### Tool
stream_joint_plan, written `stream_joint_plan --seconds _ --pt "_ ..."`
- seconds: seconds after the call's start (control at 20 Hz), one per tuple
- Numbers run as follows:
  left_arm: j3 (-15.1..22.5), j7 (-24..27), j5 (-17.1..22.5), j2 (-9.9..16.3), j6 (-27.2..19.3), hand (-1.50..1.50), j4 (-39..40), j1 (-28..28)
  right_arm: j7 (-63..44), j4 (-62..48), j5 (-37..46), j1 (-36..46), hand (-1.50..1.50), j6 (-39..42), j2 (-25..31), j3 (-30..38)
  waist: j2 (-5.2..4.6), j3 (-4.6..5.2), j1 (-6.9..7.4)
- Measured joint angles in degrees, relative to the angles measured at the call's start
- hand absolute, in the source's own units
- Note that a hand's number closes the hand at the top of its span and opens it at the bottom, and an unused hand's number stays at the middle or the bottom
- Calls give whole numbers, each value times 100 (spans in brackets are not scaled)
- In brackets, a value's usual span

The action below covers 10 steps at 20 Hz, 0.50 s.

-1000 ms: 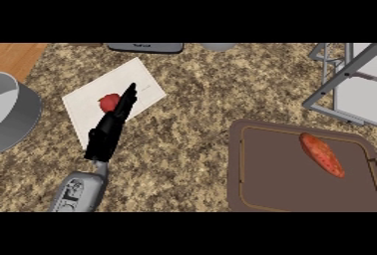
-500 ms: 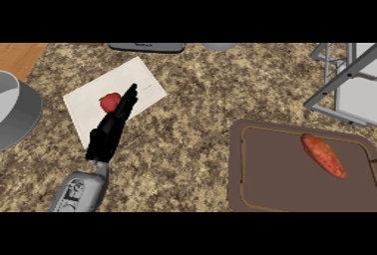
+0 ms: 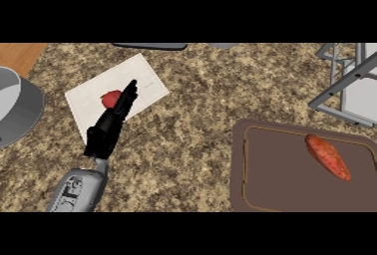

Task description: Pick the squash from the tray and place it in the tiered shelf

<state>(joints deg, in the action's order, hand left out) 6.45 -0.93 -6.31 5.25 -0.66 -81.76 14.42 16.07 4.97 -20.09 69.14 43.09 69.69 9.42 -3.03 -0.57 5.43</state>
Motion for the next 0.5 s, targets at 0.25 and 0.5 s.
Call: stream_joint_plan --seconds 0.25,0.5 --pt "2 -9 21 -2 27 0 -27 23 -99 56 166 -167 -150 148 253 -142 -59 -27 35" --pt "-2 -18 25 -22 12 0 -61 66 -111 149 263 -318 -150 228 385 -219 -99 -57 53"
